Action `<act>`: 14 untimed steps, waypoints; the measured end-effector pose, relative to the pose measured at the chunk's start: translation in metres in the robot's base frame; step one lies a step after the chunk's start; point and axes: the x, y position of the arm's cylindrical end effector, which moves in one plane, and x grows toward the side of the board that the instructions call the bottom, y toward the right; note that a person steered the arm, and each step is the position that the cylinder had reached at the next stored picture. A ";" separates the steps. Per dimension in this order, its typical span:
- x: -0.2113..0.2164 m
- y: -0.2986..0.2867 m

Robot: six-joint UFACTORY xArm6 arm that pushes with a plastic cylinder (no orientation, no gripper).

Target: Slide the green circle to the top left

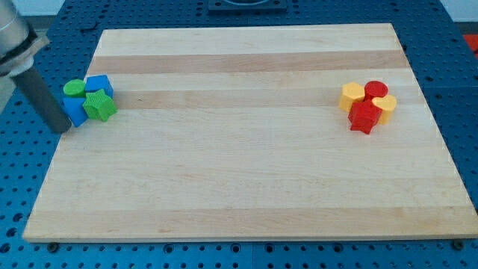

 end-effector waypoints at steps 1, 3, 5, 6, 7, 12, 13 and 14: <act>-0.037 0.020; -0.002 0.000; -0.007 -0.001; -0.026 -0.001; -0.054 -0.001; -0.114 -0.001; -0.127 -0.001; -0.127 -0.001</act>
